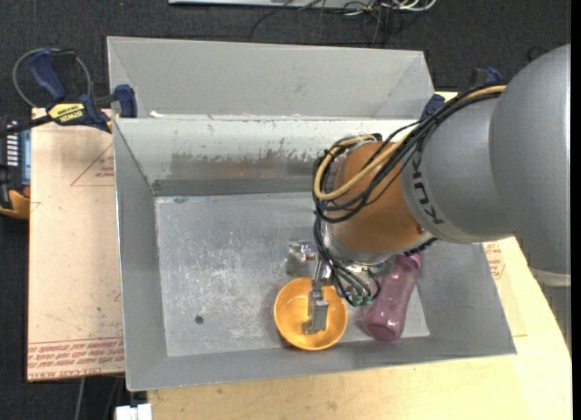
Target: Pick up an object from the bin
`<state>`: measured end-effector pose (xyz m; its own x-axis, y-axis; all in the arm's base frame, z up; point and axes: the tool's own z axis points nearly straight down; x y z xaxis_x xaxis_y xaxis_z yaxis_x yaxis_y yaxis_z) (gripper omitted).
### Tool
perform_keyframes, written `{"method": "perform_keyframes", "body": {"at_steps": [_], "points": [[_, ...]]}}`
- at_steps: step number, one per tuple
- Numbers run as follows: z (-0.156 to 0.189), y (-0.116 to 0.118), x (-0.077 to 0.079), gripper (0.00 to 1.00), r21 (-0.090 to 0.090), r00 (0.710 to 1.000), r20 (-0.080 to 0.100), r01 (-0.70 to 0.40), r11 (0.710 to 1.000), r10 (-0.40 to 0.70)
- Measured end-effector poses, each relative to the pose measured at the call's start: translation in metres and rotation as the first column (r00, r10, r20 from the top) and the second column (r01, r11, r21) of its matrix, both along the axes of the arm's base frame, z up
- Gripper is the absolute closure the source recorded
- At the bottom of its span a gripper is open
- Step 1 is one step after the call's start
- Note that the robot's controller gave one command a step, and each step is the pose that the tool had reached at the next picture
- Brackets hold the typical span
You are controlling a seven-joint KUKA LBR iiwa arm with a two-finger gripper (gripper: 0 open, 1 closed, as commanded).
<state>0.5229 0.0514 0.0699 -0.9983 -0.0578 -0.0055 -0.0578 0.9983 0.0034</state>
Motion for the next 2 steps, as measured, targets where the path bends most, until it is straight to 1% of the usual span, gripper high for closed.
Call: {"method": "perform_keyframes", "body": {"at_steps": [1,2], "points": [[0.0006,-0.0012,-0.0004,1.0,0.002,0.987,0.004,-0.163,0.987,0.163],[0.0009,-0.0012,-0.0005,1.0,0.002,0.987,0.004,-0.163,0.987,0.163]]}}
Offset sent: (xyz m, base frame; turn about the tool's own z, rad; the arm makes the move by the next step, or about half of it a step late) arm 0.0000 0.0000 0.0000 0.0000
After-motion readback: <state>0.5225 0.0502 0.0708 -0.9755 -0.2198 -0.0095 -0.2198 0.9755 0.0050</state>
